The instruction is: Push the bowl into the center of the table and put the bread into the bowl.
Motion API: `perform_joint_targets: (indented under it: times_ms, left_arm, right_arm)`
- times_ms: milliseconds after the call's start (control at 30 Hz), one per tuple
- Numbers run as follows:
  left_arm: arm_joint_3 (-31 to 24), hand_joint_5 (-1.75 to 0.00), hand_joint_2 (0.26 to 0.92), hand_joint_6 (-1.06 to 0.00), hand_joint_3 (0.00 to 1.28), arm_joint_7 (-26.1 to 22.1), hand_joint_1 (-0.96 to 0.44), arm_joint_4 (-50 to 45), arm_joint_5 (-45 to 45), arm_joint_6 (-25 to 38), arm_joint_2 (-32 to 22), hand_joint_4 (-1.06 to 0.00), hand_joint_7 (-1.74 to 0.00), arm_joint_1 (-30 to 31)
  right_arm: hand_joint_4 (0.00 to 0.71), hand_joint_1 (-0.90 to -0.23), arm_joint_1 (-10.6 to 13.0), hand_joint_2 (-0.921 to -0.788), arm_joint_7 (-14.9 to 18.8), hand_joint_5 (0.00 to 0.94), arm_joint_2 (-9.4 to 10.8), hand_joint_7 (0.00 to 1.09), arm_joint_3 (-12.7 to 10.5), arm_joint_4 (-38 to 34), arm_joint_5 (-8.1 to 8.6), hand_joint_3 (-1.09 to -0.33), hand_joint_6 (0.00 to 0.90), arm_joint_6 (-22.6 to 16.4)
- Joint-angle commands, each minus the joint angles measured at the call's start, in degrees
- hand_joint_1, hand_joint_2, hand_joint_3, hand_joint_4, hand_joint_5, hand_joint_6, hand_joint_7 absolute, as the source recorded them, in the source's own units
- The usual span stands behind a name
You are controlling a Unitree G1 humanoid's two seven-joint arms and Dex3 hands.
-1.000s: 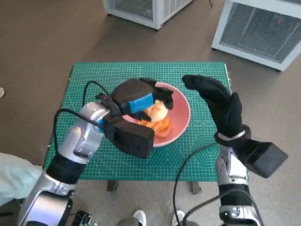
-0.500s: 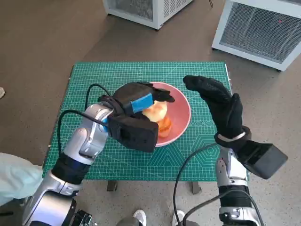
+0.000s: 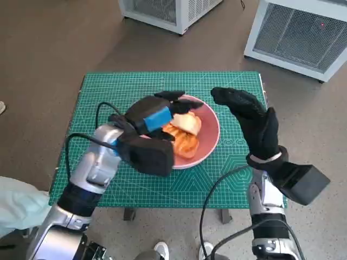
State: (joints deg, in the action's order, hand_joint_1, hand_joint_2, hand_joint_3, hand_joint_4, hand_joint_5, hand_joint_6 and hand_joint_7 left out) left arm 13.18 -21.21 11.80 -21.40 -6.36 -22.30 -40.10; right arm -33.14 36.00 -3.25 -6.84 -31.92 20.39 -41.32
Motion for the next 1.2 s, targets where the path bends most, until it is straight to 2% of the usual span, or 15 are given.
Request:
perform_joint_targets:
  times_ms: [33, 200, 233, 333, 400, 533, 900, 1200]
  left_arm:
    - [-5.27, 0.0, 0.804, -0.34, 0.0, 1.36, -0.12, -3.1, 7.32, -3.71, 0.97, -0.14, 0.0, 3.93]
    - [-10.44, 0.0, 0.81, -0.35, 0.0, 2.86, -0.16, -4.76, 15.98, -8.56, 3.43, -0.14, 0.0, 7.47]
    - [-12.98, -0.01, 0.848, -0.35, 0.02, 2.89, -0.25, -5.49, 21.0, -10.33, 5.23, -0.15, -0.01, 9.81]
    - [-17.69, -0.01, 0.89, -0.34, 0.07, 2.81, -0.4, -5.13, 30.27, -15.37, 8.71, -0.17, -0.01, 14.49]
    - [-18.64, -0.02, 0.908, -0.34, 0.14, 2.82, -0.51, -4.26, 31.71, -17.52, 9.45, -0.18, -0.01, 15.59]
    - [-20.01, -0.02, 0.918, -0.35, 0.21, 3.14, -0.6, -3.11, 33.06, -20.63, 10.49, -0.19, -0.01, 16.96]
    - [-21.41, -0.01, 0.921, -0.35, 0.32, 1.97, -0.63, -5.31, 36.59, -21.27, 11.58, -0.21, -0.01, 19.79]
    - [-20.81, -0.01, 0.921, -0.34, 0.34, 0.79, -0.62, -6.67, 37.05, -22.43, 12.05, -0.21, 0.0, 21.46]
  right_arm:
    - [0.215, -0.724, 0.25, -0.921, 0.16, 0.001, 0.11, 0.61, -0.38, -1.09, 0.32, -0.739, -0.001, -0.16]
    - [0.215, -0.728, 0.1, -0.921, 0.34, 0.001, -0.04, 0.61, -0.54, -1.57, 0.44, -0.74, -0.001, -0.54]
    - [0.215, -0.729, -0.03, -0.921, 0.23, 0.001, -0.1, 0.61, -0.61, -1.34, 0.48, -0.743, -0.001, -0.5]
    - [0.214, -0.728, -0.73, -0.921, -0.29, 0.0, -0.16, 0.61, -0.73, -0.9, 0.36, -0.745, -0.001, -0.44]
    - [0.214, -0.726, -0.99, -0.921, -0.58, 0.0, -0.15, 0.61, -0.77, -0.77, 0.24, -0.747, -0.001, -0.42]
    - [0.213, -0.725, -1.51, -0.921, -1.22, 0.0, -0.16, 0.61, -0.93, -0.83, -0.18, -0.749, -0.001, -0.64]
    - [0.213, -0.72, -2.13, -0.921, -2.78, 0.0, 0.0, 0.61, -1.14, -1.32, -1.15, -0.753, -0.001, -2.77]
    - [0.213, -0.721, -2.27, -0.921, -3.03, 0.001, 0.37, 0.61, -0.71, -1.83, -1.37, -0.755, -0.001, -4.48]
